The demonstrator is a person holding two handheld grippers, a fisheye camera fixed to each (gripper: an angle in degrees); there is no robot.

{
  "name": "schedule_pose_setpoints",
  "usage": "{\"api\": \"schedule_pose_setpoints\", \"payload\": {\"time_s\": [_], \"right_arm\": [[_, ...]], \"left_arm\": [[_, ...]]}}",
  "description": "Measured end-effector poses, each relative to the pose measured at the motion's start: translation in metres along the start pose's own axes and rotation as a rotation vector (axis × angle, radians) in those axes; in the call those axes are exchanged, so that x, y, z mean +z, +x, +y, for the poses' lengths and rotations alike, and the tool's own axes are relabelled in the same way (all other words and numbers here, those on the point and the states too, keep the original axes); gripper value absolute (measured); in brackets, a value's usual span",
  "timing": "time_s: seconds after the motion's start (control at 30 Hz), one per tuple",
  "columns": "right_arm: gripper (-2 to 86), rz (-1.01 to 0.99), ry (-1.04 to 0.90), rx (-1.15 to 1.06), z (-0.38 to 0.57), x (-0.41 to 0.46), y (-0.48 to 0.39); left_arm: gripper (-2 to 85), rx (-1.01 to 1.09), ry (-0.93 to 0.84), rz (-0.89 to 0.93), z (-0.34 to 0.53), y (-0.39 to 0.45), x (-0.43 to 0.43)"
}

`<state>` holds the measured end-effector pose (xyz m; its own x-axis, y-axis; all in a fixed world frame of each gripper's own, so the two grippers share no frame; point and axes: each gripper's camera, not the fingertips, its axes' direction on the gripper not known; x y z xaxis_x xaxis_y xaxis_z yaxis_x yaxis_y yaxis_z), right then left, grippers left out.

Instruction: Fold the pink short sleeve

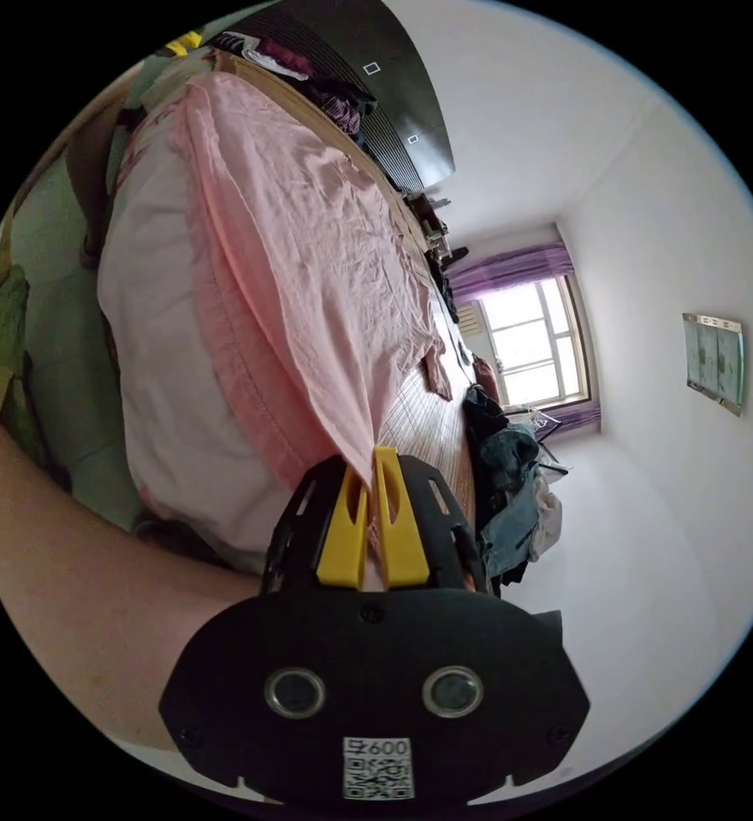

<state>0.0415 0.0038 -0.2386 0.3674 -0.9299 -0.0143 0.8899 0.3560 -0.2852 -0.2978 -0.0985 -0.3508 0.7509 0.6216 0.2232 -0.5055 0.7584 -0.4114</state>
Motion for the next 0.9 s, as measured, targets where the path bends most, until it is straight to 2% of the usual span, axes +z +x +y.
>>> {"api": "schedule_pose_setpoints", "payload": {"time_s": [0.1,0.27,0.33,0.43,0.57,0.67,0.77,0.83,0.87,0.9], "right_arm": [[-0.8,-0.005,0.008,-0.030,-0.013,-0.020,0.012],[-0.8,-0.006,0.029,-0.113,-0.020,-0.060,0.042],[-0.8,-0.034,0.028,-0.065,-0.021,-0.080,0.069],[-0.8,-0.075,0.007,0.015,-0.031,-0.096,0.105],[-0.8,-0.137,-0.018,0.086,-0.053,-0.113,0.152],[-0.8,-0.188,-0.066,0.110,-0.056,-0.127,0.197],[-0.6,-0.242,-0.076,0.318,-0.047,-0.134,0.273],[0.1,-0.426,-0.003,0.620,-0.035,-0.135,0.357],[0.4,-0.495,0.017,0.700,-0.030,-0.131,0.378],[2.1,-0.655,0.055,0.828,-0.019,-0.119,0.415]], "left_arm": [[1.9,-0.042,0.086,0.227,-0.050,-0.006,0.005],[1.2,0.115,0.110,0.543,-0.089,0.041,0.015],[1.1,0.216,0.177,0.468,-0.072,0.058,-0.005],[1.0,0.379,0.219,0.464,-0.046,0.063,-0.029],[1.0,0.312,0.228,0.400,-0.036,0.034,-0.036],[1.0,0.199,0.130,0.290,-0.046,0.002,-0.017],[1.0,0.102,0.094,0.289,-0.052,-0.029,0.004],[1.0,0.030,0.047,0.264,-0.058,-0.049,0.020],[1.0,0.012,0.031,0.261,-0.059,-0.054,0.024],[1.1,-0.030,0.001,0.262,-0.061,-0.064,0.031]]}}
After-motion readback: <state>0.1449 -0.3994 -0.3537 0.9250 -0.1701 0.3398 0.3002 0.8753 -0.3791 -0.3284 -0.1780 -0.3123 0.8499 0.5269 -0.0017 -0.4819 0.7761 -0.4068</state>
